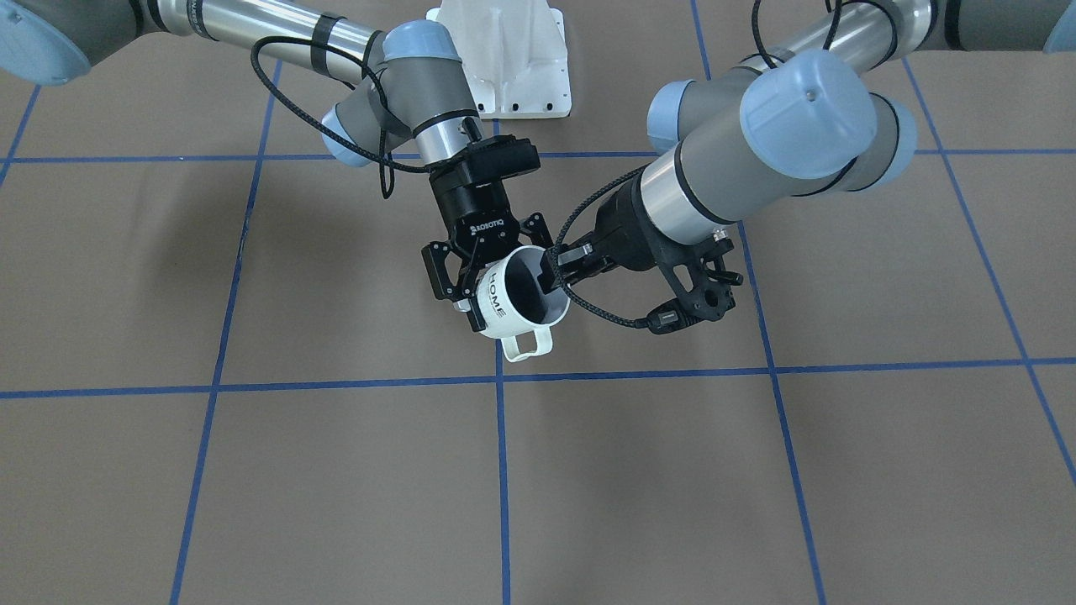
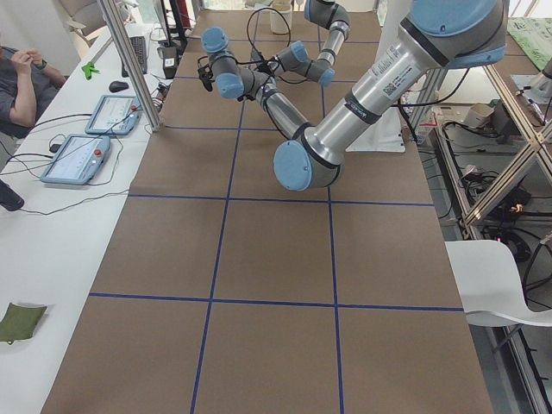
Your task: Left arm hands cup to right arm to dump lemon
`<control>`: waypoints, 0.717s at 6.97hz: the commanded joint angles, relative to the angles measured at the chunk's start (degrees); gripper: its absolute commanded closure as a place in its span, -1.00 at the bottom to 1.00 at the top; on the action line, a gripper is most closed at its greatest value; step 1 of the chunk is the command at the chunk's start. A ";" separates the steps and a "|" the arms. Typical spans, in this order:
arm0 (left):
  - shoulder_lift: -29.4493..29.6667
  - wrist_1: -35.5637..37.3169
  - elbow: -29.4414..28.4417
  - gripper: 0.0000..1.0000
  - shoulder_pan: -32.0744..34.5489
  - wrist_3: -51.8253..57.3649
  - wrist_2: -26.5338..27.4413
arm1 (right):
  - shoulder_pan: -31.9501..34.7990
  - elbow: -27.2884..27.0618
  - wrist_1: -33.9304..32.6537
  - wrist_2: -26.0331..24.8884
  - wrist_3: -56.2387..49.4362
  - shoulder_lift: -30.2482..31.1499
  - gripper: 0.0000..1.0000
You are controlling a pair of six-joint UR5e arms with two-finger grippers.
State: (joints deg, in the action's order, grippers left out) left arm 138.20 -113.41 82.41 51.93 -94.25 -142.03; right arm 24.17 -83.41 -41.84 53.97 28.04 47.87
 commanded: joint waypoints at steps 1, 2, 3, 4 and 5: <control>-0.04 0.12 0.21 0.33 -0.08 0.03 0.00 | 0.00 0.00 0.00 0.00 0.00 0.20 0.39; -0.12 0.12 0.21 0.39 -0.08 0.03 0.00 | 0.00 -0.09 0.09 0.00 0.00 0.21 0.39; -0.12 0.12 0.21 0.69 -0.16 0.03 0.00 | 0.00 -0.09 0.09 0.00 0.00 0.29 0.39; -0.12 0.12 0.21 1.00 -0.17 0.03 0.00 | 0.00 -0.18 0.17 0.00 0.00 0.21 0.27; -0.12 0.04 0.21 1.00 -0.08 0.12 0.00 | 0.00 -0.35 0.26 0.00 0.00 0.38 -0.64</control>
State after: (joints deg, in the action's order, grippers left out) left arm 138.07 -113.30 82.61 51.80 -94.20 -142.04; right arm 24.19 -83.59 -41.68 53.95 28.04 48.16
